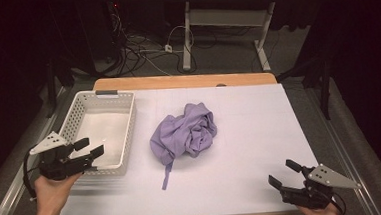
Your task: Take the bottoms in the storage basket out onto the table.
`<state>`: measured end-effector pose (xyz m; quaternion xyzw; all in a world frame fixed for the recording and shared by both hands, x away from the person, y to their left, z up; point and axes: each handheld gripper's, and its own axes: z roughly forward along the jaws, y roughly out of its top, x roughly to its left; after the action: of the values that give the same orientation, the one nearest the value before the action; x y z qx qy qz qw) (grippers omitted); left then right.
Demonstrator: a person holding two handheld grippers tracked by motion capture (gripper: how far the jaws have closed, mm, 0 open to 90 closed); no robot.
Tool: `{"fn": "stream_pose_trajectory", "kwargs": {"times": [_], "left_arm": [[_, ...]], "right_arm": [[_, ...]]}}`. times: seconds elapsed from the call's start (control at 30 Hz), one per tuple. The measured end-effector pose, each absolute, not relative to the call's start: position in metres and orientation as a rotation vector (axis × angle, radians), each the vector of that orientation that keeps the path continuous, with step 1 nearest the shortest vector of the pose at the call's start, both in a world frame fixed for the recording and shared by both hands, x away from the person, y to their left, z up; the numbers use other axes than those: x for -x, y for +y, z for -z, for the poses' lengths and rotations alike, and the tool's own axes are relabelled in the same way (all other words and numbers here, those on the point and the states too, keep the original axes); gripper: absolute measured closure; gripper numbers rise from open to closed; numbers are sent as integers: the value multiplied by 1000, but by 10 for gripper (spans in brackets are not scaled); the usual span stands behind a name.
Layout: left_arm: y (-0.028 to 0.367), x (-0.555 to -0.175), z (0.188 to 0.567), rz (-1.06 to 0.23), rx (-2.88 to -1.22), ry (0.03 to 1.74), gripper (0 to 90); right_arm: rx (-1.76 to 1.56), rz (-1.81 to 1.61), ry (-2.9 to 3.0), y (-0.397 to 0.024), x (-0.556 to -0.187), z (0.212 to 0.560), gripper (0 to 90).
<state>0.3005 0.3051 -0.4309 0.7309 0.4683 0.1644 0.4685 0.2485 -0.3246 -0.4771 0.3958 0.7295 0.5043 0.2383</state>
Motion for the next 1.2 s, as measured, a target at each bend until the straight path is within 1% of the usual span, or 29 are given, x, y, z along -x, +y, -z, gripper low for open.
{"fn": "stream_pose_trajectory", "kwargs": {"times": [0.8, 0.87, 1.2], "left_arm": [[305, -286, 449, -409, -1794, 1140, 338], [304, -286, 450, -404, -1793, 1142, 316], [304, -281, 455, -408, -1783, 1146, 315]], "right_arm": [[-1084, -1379, 1997, -325, -248, 477, 173], [-1084, -1379, 1997, -325, -248, 477, 173], [-1084, -1379, 1996, -325, -247, 477, 173]]}}
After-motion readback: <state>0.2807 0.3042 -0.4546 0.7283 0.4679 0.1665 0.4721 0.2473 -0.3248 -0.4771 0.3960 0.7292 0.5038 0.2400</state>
